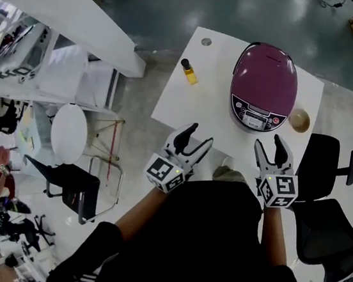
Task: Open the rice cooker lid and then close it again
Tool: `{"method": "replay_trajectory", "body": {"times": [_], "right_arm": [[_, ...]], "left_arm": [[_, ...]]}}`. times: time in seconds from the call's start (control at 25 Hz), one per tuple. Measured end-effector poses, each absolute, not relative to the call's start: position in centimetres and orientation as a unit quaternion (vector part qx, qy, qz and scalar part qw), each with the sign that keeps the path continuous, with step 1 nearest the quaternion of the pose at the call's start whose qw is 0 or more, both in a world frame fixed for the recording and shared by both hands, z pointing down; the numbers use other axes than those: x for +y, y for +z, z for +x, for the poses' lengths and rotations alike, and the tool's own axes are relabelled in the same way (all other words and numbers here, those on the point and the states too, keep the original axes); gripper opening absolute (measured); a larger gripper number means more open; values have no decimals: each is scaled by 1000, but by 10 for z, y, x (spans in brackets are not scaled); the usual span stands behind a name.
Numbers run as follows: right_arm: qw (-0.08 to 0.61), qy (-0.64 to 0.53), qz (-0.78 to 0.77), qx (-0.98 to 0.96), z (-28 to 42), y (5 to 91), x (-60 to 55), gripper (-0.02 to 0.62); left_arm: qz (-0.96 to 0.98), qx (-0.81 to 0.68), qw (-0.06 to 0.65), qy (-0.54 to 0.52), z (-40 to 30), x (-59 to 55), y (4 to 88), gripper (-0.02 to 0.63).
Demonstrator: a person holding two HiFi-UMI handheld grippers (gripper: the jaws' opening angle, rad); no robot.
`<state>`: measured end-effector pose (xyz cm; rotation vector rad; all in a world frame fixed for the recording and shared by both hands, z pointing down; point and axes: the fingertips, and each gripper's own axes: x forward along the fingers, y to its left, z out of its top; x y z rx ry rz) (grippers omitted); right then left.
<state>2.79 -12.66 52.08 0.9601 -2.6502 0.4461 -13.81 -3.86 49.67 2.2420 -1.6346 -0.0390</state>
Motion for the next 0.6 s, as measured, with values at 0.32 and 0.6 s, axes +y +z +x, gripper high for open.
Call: {"method": "replay_trajectory", "body": {"times": [0.32,0.6], "right_arm": [[154,167,325,-918,29,532,-147,235],[170,164,314,-920,25,536,-168,235]], "left_arm": [[796,-577,184,-12,-131,-71,502,233],[792,-579,190,-46,-133,-92,488,235]]}}
